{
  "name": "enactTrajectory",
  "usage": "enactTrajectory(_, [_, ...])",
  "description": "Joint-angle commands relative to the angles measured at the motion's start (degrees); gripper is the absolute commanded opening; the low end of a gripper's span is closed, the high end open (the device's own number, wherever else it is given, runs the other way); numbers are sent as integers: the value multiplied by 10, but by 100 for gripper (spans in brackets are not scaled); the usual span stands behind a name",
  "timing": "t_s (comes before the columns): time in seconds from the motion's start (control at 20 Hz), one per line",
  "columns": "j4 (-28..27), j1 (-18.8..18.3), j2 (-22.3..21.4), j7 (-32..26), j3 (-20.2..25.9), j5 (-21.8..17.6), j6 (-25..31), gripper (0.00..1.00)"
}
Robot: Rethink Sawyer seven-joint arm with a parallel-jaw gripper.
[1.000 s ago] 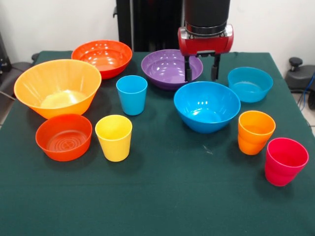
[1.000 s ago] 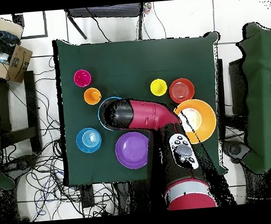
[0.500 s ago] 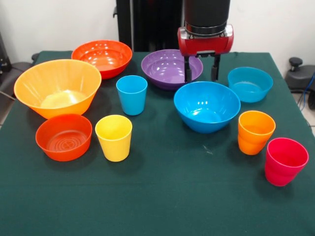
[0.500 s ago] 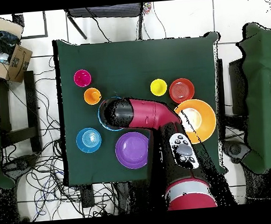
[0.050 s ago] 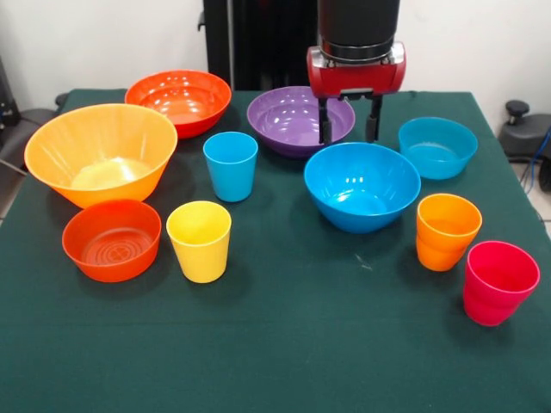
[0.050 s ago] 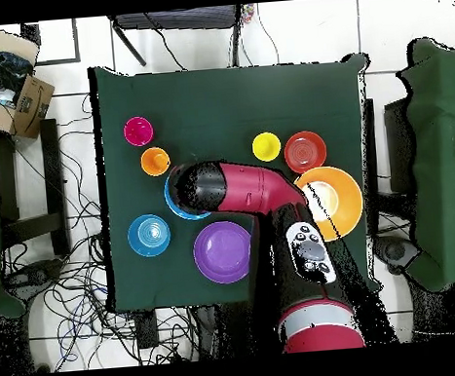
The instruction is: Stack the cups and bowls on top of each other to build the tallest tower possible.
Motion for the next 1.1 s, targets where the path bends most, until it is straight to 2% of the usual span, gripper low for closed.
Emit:
enactTrajectory(0.05, [-32,1,8,25,10,-32,61,100])
enactTrajectory(0.55, [-50,-15,18,15,10,-30,78,100])
enactTrajectory(0.95, [1,-46,-20,5,18,-28,51,100])
enactTrajectory(1.1, [12,-59,-32,-2,29,-22,61,100])
